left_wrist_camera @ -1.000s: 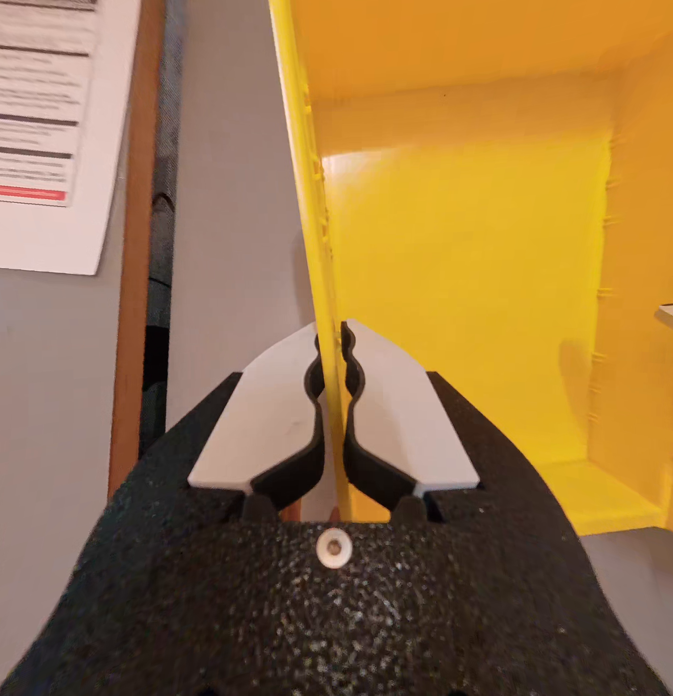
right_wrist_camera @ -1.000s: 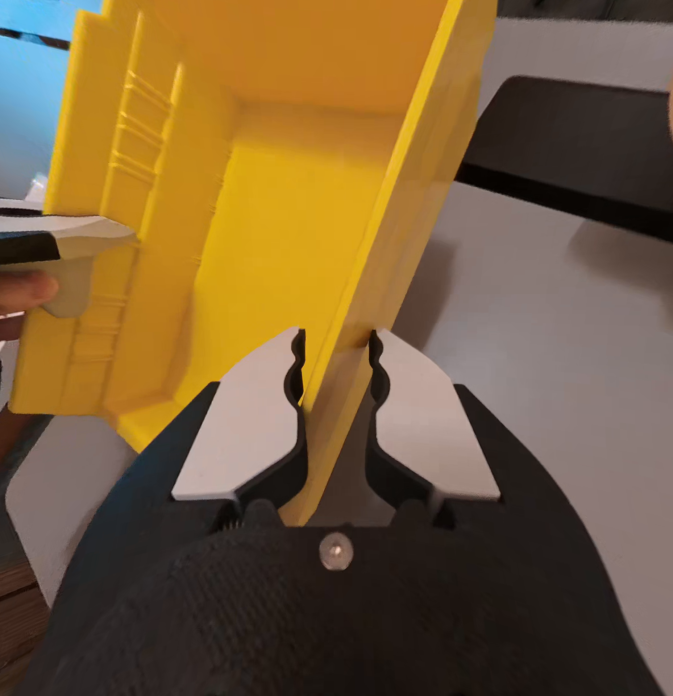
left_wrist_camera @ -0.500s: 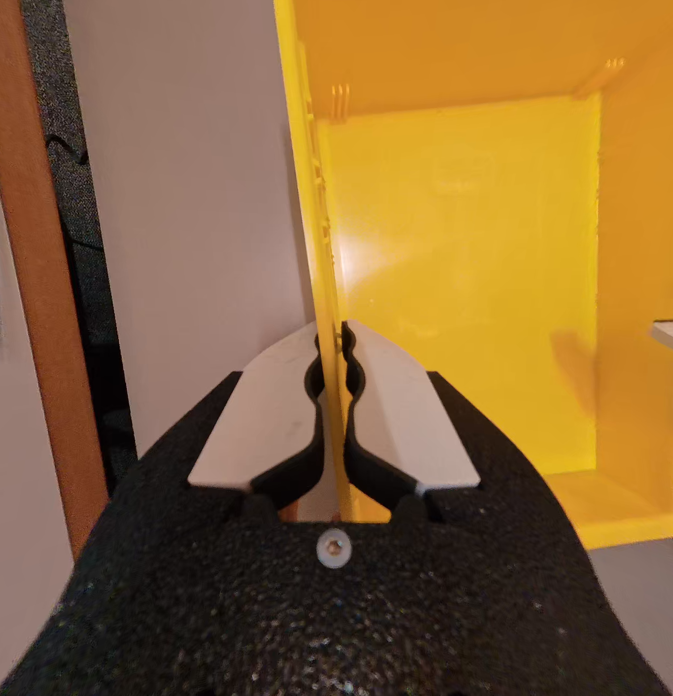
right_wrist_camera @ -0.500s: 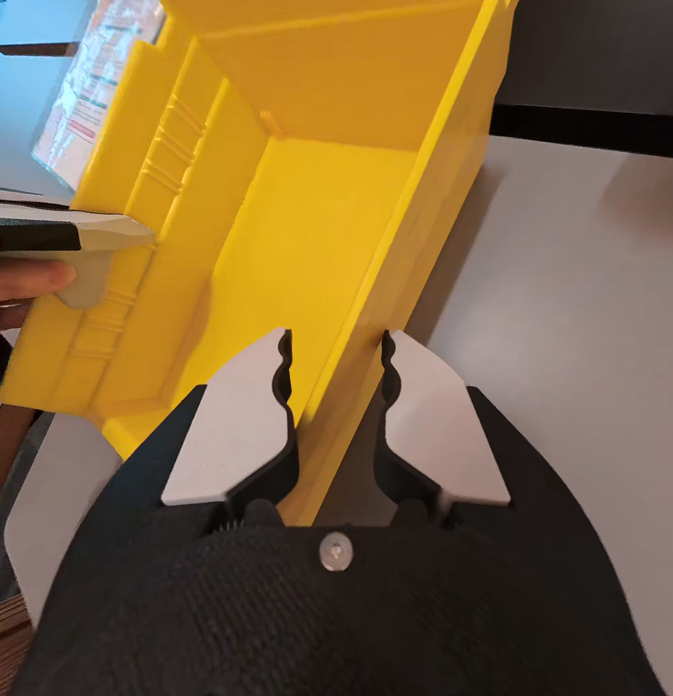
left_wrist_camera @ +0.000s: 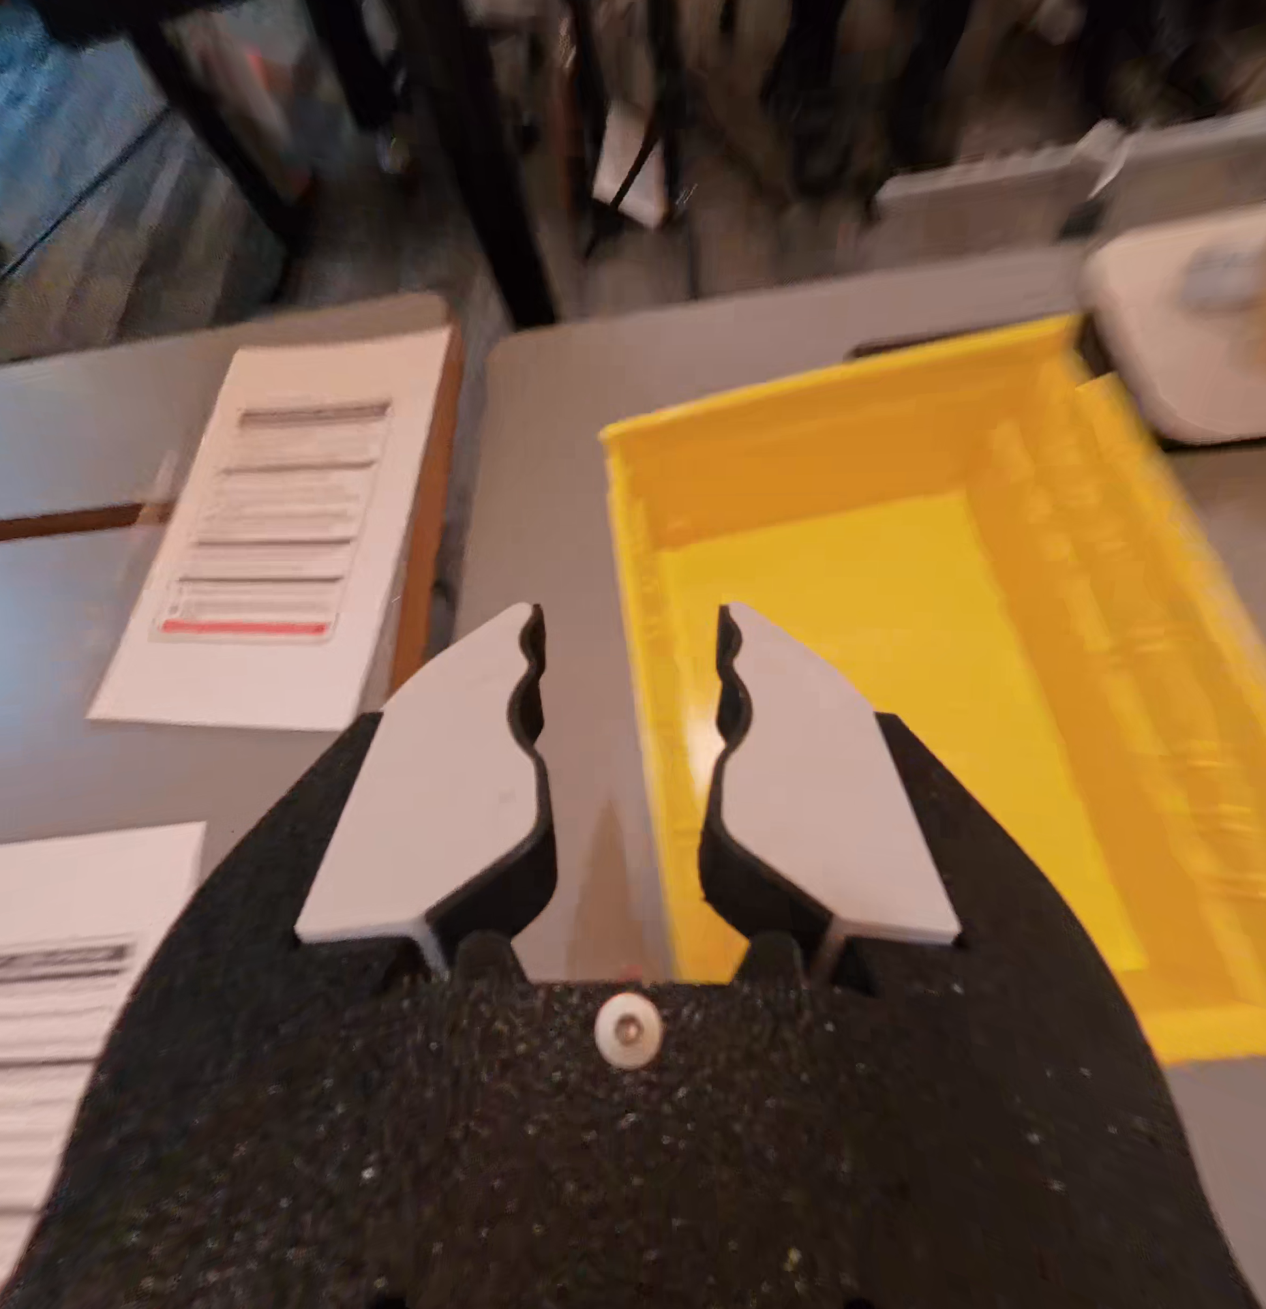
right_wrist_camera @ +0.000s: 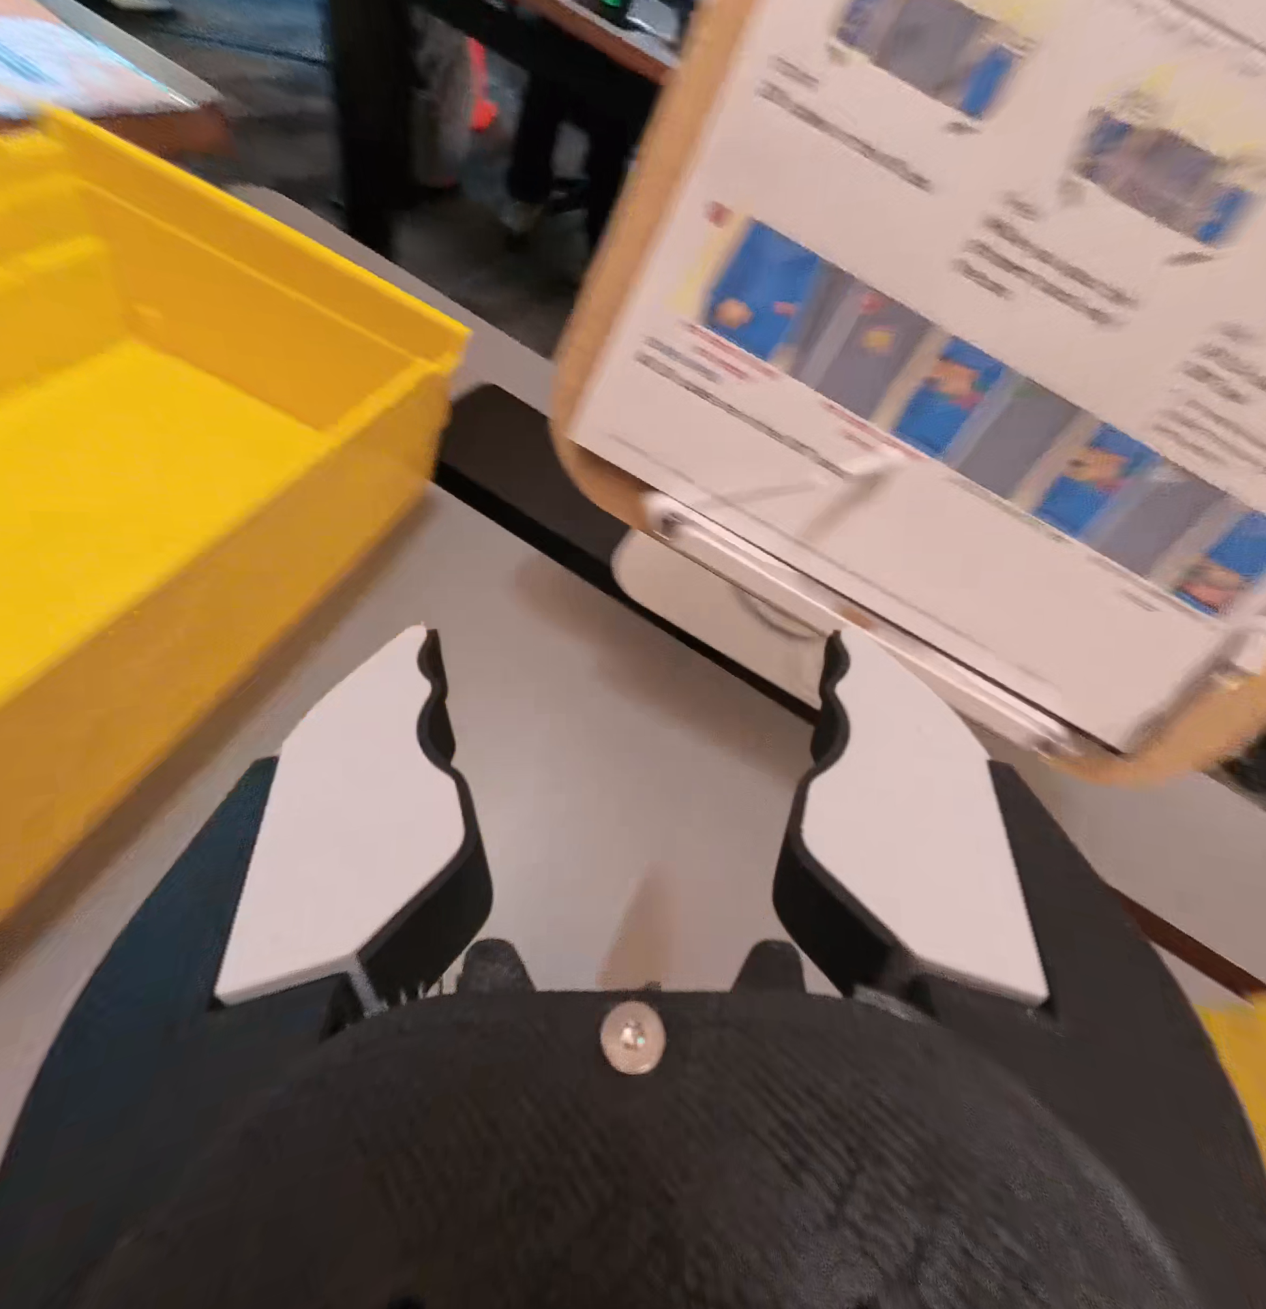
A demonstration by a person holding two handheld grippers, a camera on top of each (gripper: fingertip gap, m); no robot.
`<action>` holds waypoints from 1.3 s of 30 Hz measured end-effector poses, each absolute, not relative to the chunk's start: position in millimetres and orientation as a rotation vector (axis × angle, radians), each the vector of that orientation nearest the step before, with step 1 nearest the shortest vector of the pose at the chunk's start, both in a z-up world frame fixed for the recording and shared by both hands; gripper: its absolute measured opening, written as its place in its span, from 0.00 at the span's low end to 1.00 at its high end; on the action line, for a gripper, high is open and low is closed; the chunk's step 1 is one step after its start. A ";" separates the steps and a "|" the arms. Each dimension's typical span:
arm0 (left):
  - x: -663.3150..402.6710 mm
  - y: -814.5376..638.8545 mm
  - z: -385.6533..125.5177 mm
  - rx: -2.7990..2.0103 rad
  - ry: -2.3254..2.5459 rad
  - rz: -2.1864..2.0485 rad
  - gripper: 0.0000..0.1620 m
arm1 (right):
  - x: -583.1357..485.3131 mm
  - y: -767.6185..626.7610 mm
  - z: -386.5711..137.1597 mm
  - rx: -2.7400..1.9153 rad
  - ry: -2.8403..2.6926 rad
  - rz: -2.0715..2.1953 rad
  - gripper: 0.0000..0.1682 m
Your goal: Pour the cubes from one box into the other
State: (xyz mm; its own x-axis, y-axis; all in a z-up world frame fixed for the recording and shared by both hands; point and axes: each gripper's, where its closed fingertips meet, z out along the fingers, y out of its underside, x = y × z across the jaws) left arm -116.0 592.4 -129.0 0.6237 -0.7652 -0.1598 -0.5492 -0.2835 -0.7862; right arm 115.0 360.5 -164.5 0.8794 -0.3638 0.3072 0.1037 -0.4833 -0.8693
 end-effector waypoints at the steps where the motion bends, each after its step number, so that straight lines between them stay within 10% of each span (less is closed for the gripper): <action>1: -104.7 572.4 -117.5 -1.937 1.039 -0.409 0.31 | 126.9 343.0 -165.9 -2.003 0.213 -0.597 0.62; 7: -18.8 402.2 -111.6 -1.728 1.310 -0.845 0.56 | 178.6 244.4 -196.0 -2.058 0.426 -0.694 0.65; 18: 76.8 125.8 -163.2 -1.633 1.579 -1.593 0.57 | 230.9 119.9 -234.7 -2.088 0.668 -0.818 0.65; 39: 104.3 67.3 -171.0 -1.741 1.641 -1.437 0.62 | 216.2 122.4 -236.5 -2.088 0.528 -0.849 0.63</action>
